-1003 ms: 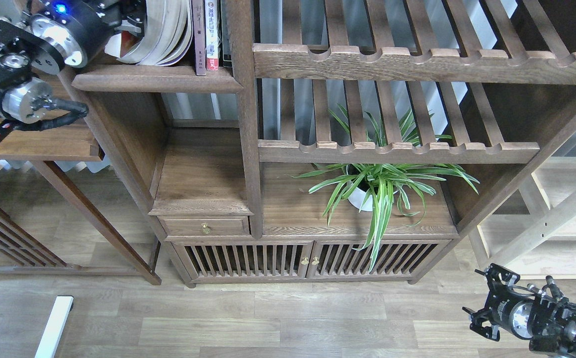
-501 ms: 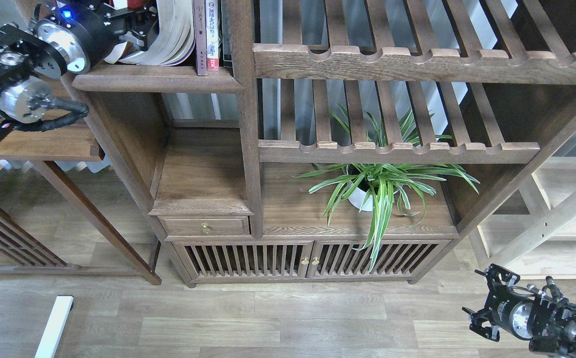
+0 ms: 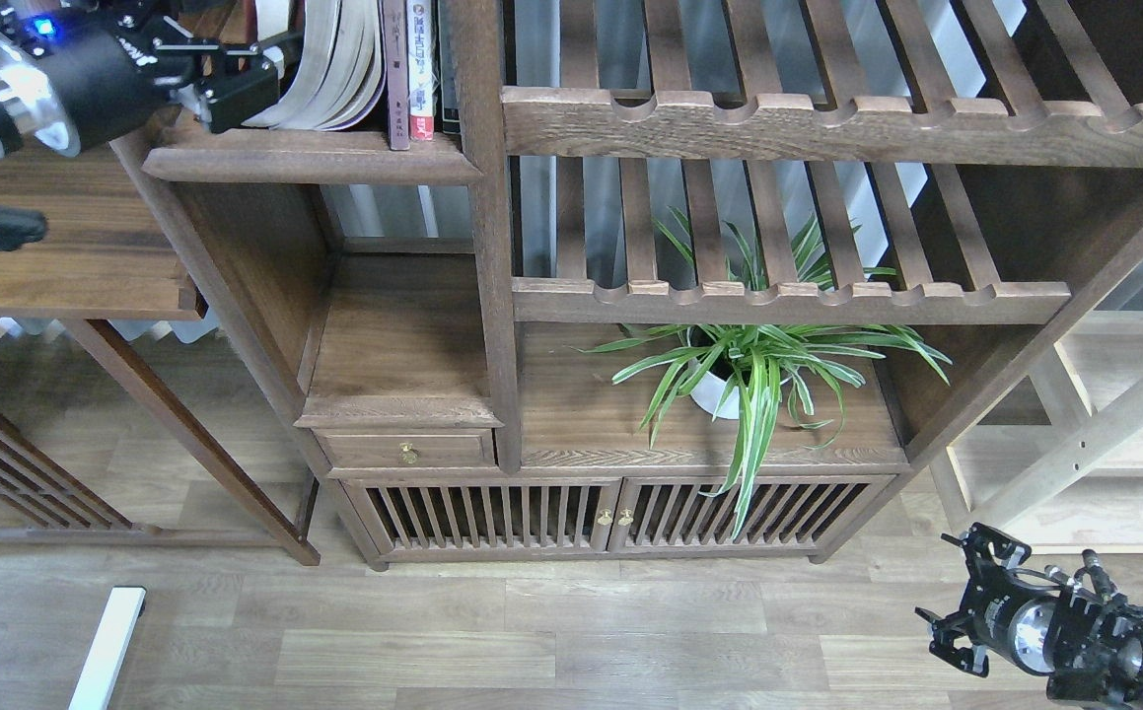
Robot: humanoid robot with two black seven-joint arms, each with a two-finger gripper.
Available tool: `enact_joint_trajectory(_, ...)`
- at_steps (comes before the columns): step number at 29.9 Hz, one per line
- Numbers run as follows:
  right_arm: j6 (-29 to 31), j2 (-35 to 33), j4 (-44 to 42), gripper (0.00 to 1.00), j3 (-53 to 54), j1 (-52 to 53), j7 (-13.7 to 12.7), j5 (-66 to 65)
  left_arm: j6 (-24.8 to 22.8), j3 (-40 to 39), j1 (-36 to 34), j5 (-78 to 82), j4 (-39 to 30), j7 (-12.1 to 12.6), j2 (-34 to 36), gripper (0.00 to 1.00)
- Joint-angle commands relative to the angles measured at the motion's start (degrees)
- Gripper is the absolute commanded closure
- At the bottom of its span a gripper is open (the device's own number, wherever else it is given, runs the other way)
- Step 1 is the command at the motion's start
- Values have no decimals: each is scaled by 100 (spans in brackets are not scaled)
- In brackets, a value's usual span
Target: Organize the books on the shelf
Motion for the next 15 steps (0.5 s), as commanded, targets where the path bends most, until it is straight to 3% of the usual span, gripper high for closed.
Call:
enact_joint_trajectory(1, -7, 0, 20, 4, 0, -51, 0, 2, -672, -7, 10, -35, -87, -11, 280, 20)
enact_joint_trajectory(3, -7, -8, 37, 4, 0, -60, 0, 2, -1068, -7, 27, -113, -114, -11, 412, 20)
enact_joint_trajectory(9, -7, -44, 63, 4, 0, -95, 0, -6, -1084, 37, 238, -421, -140, -46, 860, 18)
enact_joint_trajectory(15, -7, -70, 81, 4, 26, -192, 0, -6, -1084, 37, 940, -439, -184, -107, 1273, 13)
